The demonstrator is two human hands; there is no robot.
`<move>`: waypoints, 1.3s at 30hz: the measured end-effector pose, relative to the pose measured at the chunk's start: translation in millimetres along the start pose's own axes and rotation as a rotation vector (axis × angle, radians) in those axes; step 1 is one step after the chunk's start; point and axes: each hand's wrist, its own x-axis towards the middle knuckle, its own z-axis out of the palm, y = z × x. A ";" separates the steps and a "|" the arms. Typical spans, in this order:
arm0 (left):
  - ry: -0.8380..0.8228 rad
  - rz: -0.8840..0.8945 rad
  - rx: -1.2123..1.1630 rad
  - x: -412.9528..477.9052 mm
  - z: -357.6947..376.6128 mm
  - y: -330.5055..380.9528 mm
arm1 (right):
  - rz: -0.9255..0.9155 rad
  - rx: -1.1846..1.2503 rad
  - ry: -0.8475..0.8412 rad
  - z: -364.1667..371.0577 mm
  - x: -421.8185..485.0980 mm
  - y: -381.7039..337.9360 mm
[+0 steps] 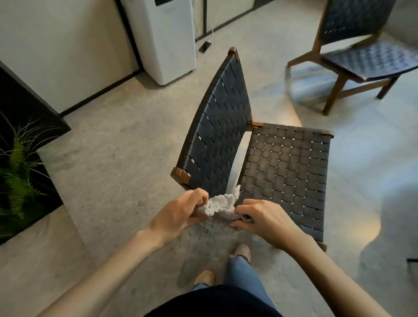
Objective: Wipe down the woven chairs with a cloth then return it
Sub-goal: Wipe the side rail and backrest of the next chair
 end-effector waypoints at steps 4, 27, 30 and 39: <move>-0.024 0.111 0.167 14.9 -1.6 -10.0 | -0.101 -0.069 0.022 -6.2 20.4 21.7; 0.334 -1.007 -0.082 88.4 -43.3 -87.8 | 0.239 0.456 0.085 -49.2 237.9 101.5; 0.428 -1.006 -0.024 87.2 -52.4 -95.5 | 0.254 0.499 0.133 -42.5 258.7 91.5; 0.545 -0.738 0.296 102.5 -121.7 -118.3 | 0.242 0.719 0.292 -75.7 285.4 59.8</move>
